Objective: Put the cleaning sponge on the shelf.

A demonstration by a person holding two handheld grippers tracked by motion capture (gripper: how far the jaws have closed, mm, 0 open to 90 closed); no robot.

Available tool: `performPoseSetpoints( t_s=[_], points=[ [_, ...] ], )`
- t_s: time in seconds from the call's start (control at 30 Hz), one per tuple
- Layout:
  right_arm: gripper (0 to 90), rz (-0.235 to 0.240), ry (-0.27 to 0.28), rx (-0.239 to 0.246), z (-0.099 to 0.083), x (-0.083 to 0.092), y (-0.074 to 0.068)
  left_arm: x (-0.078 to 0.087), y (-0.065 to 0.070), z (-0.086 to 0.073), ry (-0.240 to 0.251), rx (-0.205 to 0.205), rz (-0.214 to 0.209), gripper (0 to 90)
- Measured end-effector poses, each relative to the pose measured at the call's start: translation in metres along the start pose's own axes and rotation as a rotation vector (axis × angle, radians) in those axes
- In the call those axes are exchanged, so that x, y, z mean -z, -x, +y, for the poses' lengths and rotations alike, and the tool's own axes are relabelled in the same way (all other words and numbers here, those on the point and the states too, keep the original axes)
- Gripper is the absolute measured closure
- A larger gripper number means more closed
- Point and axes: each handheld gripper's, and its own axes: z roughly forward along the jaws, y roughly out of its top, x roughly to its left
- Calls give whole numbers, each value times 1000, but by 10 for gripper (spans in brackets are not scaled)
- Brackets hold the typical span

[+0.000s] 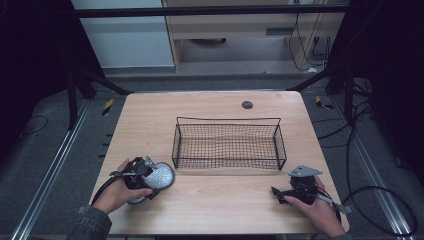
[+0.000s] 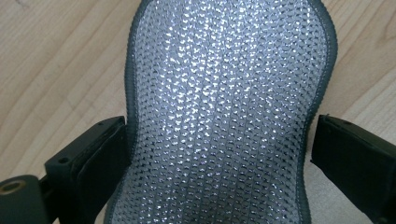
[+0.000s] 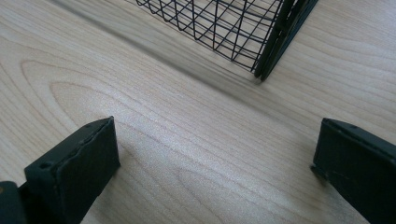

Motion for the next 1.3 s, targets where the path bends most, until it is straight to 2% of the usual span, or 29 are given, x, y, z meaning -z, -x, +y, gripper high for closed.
performPoseSetpoints(
  t_s=[0.23,0.3,0.37,0.4,0.43,0.53,0.57,0.6,0.73,0.83,0.87,0.9,1.0,1.1,1.13,1.23,1.27,1.3],
  points=[
    [4,2,1,-1,0,0,0,-7,-6,1,-8,1,-19,2],
    [4,2,0,-1,0,0,0,-9,-10,2,-17,9,-47,0],
    [4,1,0,2,0,0,0,-9,-12,2,-23,7,-52,0],
    [4,1,0,1,0,0,0,-11,-14,3,-35,19,-79,3],
    [4,1,0,1,0,0,0,-11,-15,4,-38,18,-84,2],
    [4,0,0,2,0,0,0,-11,-16,5,-38,11,-81,8],
    [4,-12,6,25,-1,-1,1,-12,-17,6,-44,11,-85,7],
    [4,3,-3,-5,0,1,-1,-12,-17,7,-46,13,-87,5],
    [4,1,-2,-5,0,0,-1,-13,-19,8,-49,17,-98,0],
    [4,1,-2,-5,0,1,-1,-13,-20,9,-53,14,-100,0],
    [4,-7,3,16,-1,0,0,-13,-20,9,-51,9,-102,0],
    [4,0,0,2,0,0,0,-11,-21,9,-50,3,-100,40],
    [4,-7,3,14,-1,0,0,-9,-22,9,-67,0,-98,69],
    [4,-7,3,15,-1,0,0,-6,-22,9,-74,-2,-84,90],
    [4,-7,3,15,-1,0,0,-2,-21,9,-69,-6,-69,94],
    [4,-7,3,15,-1,0,0,3,-21,8,-57,-13,-62,104],
    [4,0,0,3,0,0,0,10,-20,8,-48,-31,-48,106],
    [4,-12,6,26,-1,-1,1,13,-19,8,-46,-41,-41,107]
  ],
)
